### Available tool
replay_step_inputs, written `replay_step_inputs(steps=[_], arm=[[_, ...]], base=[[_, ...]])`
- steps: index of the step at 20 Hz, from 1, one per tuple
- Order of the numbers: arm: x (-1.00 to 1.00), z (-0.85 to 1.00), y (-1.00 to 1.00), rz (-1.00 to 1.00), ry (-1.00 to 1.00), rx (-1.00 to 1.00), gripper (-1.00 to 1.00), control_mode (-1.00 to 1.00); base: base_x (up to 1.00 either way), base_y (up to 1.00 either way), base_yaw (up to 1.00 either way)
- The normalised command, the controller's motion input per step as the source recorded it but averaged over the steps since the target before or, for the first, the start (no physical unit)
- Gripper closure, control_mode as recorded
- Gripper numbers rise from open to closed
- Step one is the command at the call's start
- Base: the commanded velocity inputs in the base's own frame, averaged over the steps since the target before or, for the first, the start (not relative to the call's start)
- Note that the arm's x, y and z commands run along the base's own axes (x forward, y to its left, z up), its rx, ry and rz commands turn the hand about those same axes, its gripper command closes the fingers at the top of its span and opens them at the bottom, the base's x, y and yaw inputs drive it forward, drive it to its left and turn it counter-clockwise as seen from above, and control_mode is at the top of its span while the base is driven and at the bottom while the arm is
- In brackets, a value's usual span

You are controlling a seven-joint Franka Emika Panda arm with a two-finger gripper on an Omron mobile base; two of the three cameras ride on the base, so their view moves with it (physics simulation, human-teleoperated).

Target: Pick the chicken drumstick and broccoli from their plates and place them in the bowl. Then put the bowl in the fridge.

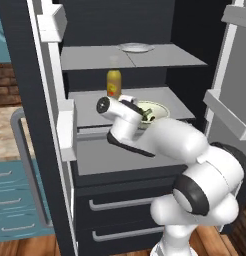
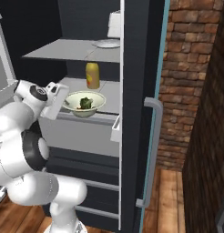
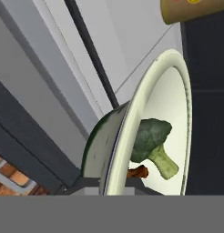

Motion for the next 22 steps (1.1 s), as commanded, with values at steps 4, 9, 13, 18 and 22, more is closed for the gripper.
replay_step_inputs(steps=[4, 9, 13, 18, 22], arm=[[0.0, 0.03, -0.31, 0.38, 0.0, 0.0, 1.0, -1.0], [0.03, 0.1, -0.29, 0.18, 0.0, 0.0, 1.0, -1.0], [0.13, 0.08, -0.29, 0.15, 0.0, 0.0, 1.0, -1.0], [0.16, 0.13, -0.25, 0.2, -0.01, -0.01, 1.0, -1.0], [0.24, 0.09, -0.22, 0.19, 0.0, -0.01, 1.0, -1.0]], base=[[0.0, 0.0, 0.0], [0.0, 0.0, 0.0], [0.0, 0.0, 0.0], [0.0, 0.0, 0.0], [0.0, 0.0, 0.0]])
